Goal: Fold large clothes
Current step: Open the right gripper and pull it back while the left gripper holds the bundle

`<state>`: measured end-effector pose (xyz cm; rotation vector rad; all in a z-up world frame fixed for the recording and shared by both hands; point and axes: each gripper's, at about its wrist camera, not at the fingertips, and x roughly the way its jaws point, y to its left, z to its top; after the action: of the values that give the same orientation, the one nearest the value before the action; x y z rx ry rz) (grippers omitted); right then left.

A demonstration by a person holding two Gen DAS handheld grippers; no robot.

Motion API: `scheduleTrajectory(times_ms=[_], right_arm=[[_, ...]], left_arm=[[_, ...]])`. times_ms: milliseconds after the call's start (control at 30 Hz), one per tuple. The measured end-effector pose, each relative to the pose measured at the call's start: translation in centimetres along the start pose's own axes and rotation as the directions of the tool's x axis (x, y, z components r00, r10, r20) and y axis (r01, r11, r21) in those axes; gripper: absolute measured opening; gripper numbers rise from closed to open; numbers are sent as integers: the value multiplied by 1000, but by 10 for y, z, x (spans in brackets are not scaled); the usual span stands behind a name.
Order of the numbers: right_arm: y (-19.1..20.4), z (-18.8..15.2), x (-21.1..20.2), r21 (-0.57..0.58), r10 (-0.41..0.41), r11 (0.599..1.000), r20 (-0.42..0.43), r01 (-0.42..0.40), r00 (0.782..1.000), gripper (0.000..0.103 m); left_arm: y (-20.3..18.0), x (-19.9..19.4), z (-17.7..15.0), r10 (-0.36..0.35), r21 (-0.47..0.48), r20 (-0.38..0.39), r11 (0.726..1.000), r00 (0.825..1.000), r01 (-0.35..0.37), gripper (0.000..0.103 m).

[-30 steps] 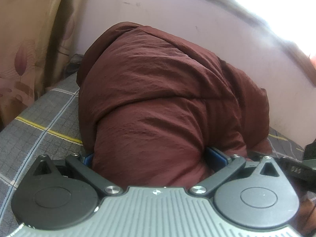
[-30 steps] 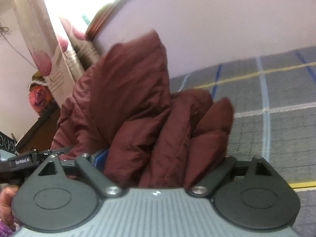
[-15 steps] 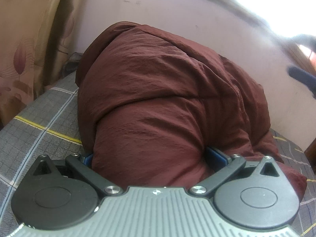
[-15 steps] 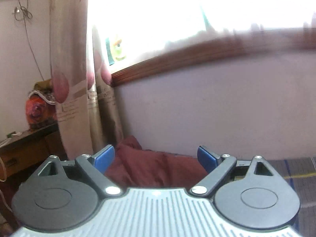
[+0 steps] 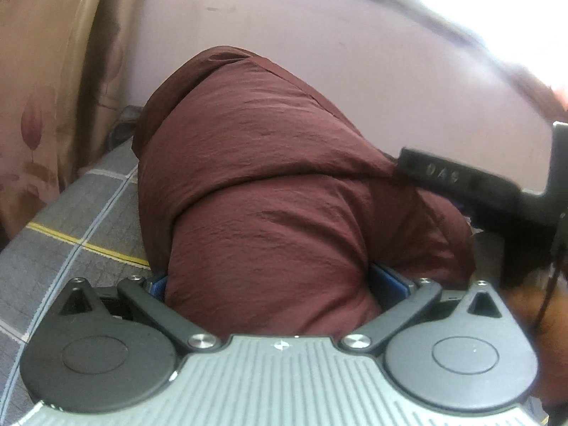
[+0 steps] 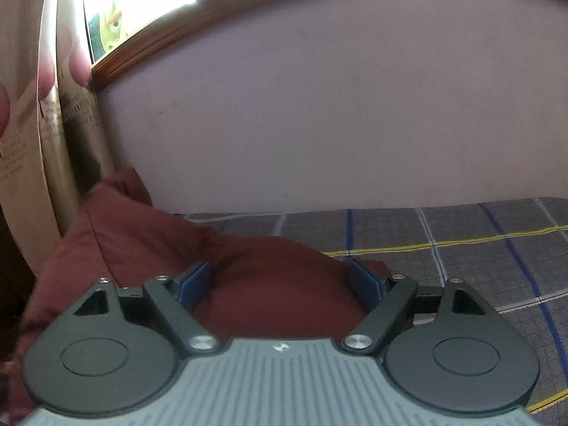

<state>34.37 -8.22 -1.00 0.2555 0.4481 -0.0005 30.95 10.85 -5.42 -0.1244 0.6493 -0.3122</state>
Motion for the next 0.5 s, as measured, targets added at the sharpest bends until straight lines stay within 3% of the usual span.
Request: scheduleTrajectory(times_ms=[367,500], right_arm=[[-25,-18,25,28,-16,999,-91,18,996,103],[-26,-18,34,27,-19,999,-121,22,992,103]], left_arm=[[-19,5,-10,60,60,32,996,998,-61,103],[-22,8,-11,78,67,40,994,996,-81,103]])
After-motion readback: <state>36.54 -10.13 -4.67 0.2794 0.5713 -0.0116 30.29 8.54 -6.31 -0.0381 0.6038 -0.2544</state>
